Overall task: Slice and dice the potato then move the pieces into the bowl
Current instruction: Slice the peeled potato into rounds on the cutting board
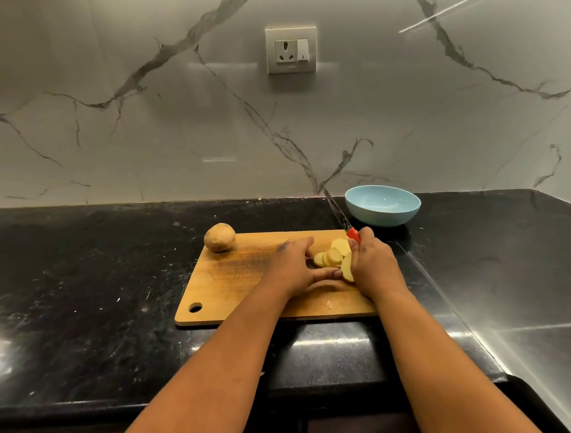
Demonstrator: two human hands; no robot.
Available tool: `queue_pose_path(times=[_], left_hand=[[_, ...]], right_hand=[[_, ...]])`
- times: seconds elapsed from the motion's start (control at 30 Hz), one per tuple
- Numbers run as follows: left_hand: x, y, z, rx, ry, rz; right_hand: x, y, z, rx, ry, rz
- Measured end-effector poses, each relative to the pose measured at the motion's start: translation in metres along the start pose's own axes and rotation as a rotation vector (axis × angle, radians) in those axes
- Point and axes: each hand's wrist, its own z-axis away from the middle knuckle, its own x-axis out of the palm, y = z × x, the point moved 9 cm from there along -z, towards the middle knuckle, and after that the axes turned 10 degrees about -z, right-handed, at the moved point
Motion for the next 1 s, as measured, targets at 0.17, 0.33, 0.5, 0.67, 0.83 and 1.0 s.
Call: queue_pose_path(times=[0.17, 0.33, 0.5, 0.67, 0.83, 1.0], left_hand=[[-0.026, -0.012, 0.01, 0.02, 0.2, 0.009], [-0.064, -0.025, 0.032, -0.069, 0.44, 0.047], [-0.077, -0.063, 0.062, -0.35, 0.453, -0.111], [-0.068, -0.105, 0.091, -0.631, 0.293, -0.221], [-0.06, -0.112, 0.093, -0.685, 0.214, -0.195], [-0.062, -0.11, 0.099, -0.649, 0.197, -0.188]], right_hand=[[-0.012, -0.013, 0.006, -0.076, 0.126, -0.001], [0.01, -0.085, 0.046, -0.486, 0.213, 0.207], [0.044, -0.103, 0.062, -0.384, 0.128, 0.103], [0.017, -0.07, 0.055, -0.111, 0.209, 0.374], [-0.002, -0.019, 0.062, 0.324, 0.082, 0.387], [-0.008, -0.017, 0.069, 0.264, 0.098, 0.385]])
